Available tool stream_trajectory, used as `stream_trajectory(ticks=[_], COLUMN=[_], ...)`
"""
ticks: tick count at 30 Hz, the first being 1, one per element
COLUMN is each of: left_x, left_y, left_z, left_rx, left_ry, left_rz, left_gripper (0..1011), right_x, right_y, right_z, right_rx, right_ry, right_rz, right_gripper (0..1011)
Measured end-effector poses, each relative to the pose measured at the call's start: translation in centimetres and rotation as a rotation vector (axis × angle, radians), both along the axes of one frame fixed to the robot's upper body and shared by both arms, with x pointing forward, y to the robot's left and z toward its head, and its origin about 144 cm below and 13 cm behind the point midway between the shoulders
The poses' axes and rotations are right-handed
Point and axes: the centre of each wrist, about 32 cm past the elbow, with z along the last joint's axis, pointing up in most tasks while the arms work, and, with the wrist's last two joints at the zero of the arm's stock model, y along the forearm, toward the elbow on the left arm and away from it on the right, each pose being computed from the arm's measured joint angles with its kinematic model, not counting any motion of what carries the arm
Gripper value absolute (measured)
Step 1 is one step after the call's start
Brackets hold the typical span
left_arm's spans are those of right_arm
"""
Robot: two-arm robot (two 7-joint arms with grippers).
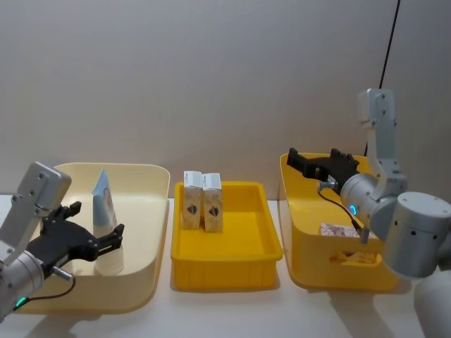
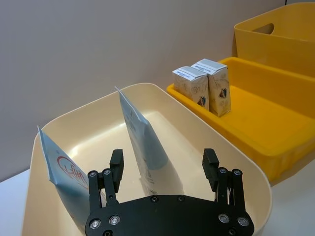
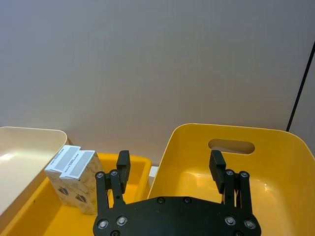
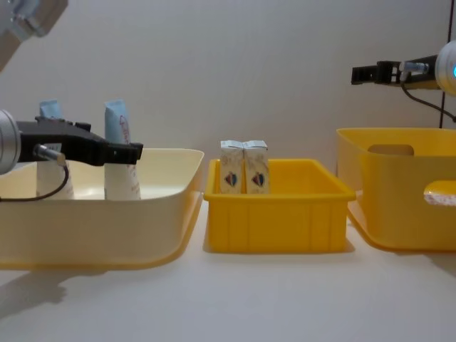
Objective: Bimanual collaborative sorting of washing and personal care products
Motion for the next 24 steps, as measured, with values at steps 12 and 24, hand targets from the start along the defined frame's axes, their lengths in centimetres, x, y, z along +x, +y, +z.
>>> stream_trajectory(ticks=[12,24], left_x=[1.4,3.1], left_y=[0.1,-0.2], left_z=[-0.6,-0.4], left_rx=[0.011,0.019], left_ry=[0.026,0.021], left_rz=[-0.009,-0.03], left_gripper=[1000,999], right_x=[0.0,0.0], right_y=[0.0,0.0], right_z=[0.0,0.0], right_rx=[0.0,0.0], right_ry=[0.0,0.0], right_rz=[0.0,0.0], right_gripper=[1001,1001])
